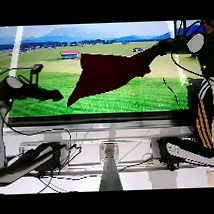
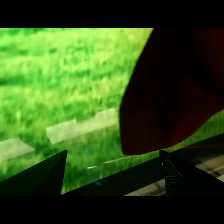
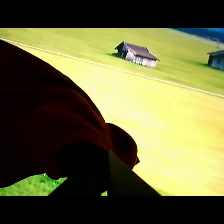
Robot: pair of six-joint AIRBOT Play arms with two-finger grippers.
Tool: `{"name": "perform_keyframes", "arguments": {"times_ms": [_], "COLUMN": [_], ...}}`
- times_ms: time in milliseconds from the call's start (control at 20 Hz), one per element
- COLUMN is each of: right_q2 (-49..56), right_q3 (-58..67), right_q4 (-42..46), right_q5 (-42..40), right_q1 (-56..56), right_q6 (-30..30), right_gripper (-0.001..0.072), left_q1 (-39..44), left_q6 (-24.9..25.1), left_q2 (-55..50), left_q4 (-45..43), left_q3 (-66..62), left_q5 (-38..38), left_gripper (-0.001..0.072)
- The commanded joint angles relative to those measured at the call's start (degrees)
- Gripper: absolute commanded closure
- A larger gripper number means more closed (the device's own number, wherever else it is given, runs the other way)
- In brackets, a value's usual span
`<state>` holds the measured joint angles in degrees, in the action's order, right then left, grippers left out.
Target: Fold the clothes and pants, and hang the long-sleeved shirts on hangers.
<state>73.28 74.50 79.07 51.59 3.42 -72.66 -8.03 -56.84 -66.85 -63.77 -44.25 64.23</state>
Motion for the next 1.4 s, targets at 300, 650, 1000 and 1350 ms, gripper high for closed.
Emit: {"name": "perform_keyframes", "arguments": {"times_ms": [300,650,1000,1350], "right_q2": [1.0,1.0,1.0,0.9], "right_q3": [-0.5,-0.5,-0.5,-0.5], "right_q4": [-2.0,-2.3,-2.3,-4.1], "right_q5": [1.3,1.3,1.3,1.3], "right_q1": [-0.5,-0.5,-0.5,-0.5], "right_q6": [-0.4,-0.4,-0.4,-0.4], "right_gripper": [0.0695,0.0694,0.0695,0.0694], "left_q1": [13.8,16.2,16.3,16.3], "left_q6": [19.6,5.3,-1.4,-1.5], "left_q2": [-2.8,-2.8,-6.8,-7.3], "left_q4": [-1.1,-14.5,-14.7,-13.2], "left_q3": [0.9,0.9,0.9,0.9], "left_q5": [0.7,-15.0,-15.8,-12.1], "left_gripper": [0.0082,0.0172,0.0237,0.0697]}}
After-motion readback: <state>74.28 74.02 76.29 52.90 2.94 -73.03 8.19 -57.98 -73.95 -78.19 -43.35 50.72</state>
